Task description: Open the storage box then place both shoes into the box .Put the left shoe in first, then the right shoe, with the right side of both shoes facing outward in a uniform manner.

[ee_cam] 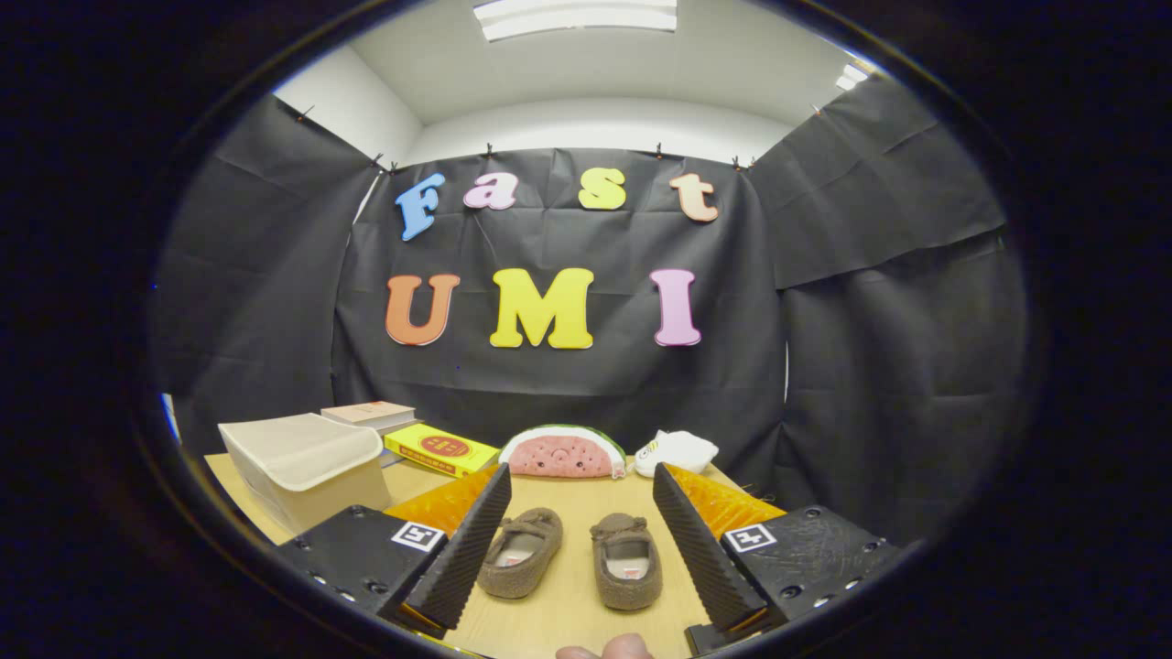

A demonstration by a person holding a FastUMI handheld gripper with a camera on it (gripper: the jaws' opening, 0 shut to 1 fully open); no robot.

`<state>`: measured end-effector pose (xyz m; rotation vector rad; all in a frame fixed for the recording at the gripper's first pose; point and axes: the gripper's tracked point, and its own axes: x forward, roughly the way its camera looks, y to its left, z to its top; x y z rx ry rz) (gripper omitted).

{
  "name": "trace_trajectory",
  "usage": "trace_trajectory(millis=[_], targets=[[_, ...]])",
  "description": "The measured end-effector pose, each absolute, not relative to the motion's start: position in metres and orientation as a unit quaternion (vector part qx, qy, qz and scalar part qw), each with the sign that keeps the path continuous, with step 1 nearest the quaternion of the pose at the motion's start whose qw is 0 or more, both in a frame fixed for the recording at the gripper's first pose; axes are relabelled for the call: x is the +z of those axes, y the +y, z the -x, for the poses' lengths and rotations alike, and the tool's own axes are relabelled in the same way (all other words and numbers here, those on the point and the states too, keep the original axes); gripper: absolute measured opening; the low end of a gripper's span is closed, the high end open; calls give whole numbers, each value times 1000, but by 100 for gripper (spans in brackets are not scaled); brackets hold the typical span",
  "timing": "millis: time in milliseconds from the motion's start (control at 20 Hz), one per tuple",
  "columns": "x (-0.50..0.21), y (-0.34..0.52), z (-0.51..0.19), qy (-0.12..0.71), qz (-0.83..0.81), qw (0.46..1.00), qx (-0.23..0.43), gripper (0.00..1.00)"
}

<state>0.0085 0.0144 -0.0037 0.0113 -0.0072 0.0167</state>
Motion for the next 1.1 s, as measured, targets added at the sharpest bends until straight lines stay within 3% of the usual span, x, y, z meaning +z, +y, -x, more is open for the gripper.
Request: trace_trajectory(millis=[500,800,1100], targets=[[-12,33,-17,8,-17,999,28,95],[-17,79,-33,18,-25,996,80,95],[-38,178,-55,50,-79,980,176,96]])
